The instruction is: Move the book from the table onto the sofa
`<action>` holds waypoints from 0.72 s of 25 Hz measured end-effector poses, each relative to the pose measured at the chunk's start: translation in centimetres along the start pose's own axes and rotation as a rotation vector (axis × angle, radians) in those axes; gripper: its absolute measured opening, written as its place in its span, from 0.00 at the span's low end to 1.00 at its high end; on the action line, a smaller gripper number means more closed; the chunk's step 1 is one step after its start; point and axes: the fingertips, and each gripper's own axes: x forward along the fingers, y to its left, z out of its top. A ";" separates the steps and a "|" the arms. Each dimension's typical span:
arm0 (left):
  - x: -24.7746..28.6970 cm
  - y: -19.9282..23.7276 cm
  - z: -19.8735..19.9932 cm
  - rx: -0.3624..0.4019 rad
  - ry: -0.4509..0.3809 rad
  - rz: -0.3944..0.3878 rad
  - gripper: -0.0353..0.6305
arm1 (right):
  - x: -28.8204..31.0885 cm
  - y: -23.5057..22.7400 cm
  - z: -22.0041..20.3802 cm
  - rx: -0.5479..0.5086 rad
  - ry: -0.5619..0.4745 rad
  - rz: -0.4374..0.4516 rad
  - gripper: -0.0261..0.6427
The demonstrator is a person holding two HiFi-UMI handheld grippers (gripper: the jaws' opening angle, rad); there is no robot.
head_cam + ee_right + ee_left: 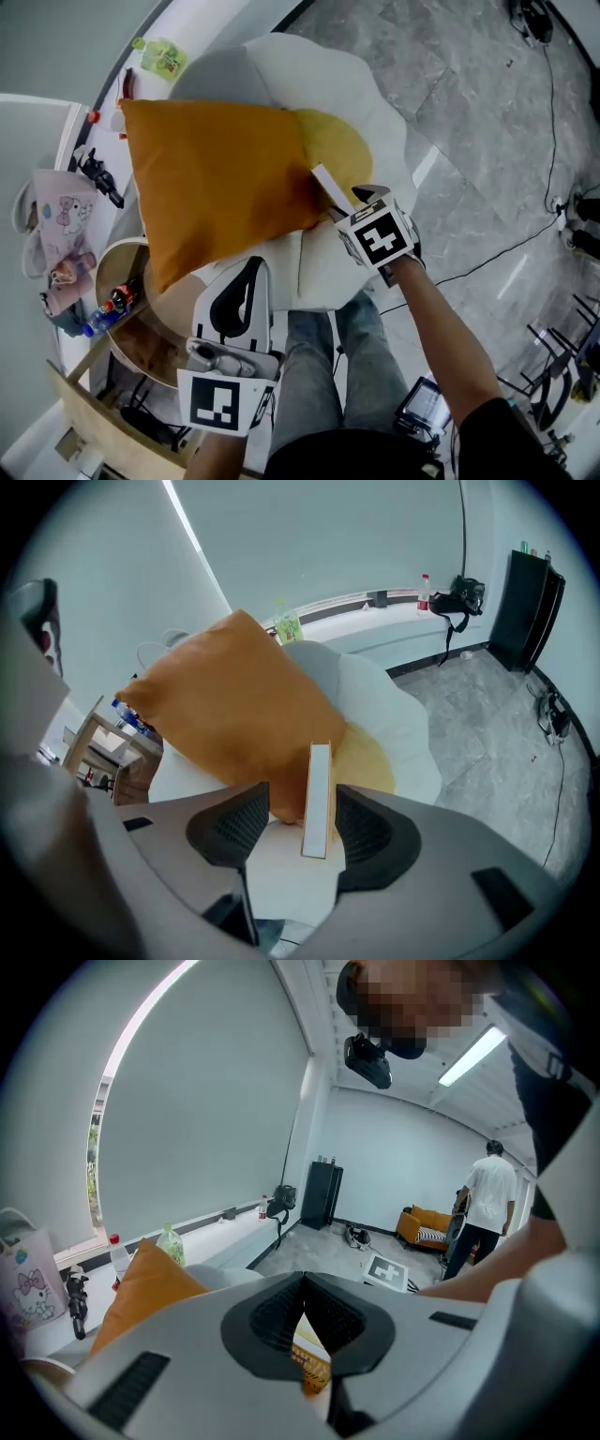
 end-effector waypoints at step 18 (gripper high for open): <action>-6.3 -4.9 12.5 0.103 -0.120 -0.027 0.06 | -29.5 -1.6 5.5 -0.082 -0.387 -0.237 0.07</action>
